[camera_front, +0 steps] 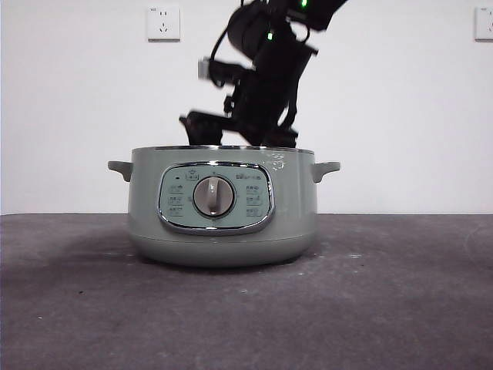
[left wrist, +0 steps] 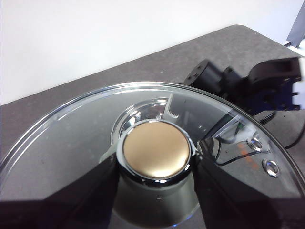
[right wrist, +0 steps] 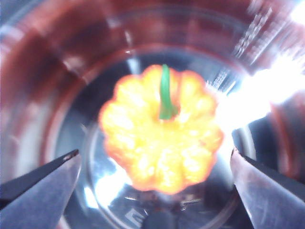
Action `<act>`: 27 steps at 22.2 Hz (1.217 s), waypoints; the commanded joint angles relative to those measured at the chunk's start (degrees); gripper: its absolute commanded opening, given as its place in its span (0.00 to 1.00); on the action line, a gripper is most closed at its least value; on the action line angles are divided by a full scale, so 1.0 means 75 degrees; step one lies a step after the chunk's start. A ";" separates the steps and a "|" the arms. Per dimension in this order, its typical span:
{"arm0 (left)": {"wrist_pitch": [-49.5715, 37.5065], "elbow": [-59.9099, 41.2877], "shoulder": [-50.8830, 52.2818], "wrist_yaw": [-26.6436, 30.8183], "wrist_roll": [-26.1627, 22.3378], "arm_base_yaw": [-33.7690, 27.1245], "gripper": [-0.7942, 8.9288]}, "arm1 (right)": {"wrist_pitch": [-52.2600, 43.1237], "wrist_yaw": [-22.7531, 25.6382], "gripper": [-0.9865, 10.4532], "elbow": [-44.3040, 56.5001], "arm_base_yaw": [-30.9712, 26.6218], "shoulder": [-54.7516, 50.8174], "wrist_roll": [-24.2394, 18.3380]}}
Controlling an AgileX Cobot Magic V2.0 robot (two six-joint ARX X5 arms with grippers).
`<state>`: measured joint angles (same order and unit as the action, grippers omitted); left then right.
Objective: Pick up the pumpkin,open the lid,put the pumpkin in the pot,close the lid
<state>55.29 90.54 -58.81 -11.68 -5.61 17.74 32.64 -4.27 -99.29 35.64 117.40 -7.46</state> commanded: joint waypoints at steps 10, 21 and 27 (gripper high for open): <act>-0.1722 0.0119 -0.1804 -0.0513 -0.0090 0.0184 0.07 | 0.2328 0.1247 0.61 0.0067 -0.0303 -0.5450 0.0729; -0.3110 0.0119 -0.3803 -0.0493 -0.0289 0.0854 0.07 | 0.3334 0.1204 0.61 0.0067 -0.0300 -0.7321 0.0880; -0.3649 0.0119 -0.4558 -0.0449 -0.0294 0.1043 0.07 | 0.3774 0.1163 0.61 0.0067 -0.0297 -0.7641 0.0930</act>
<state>30.35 90.54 -93.10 -14.72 -7.11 25.50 61.06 4.51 -99.24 33.32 60.25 -1.23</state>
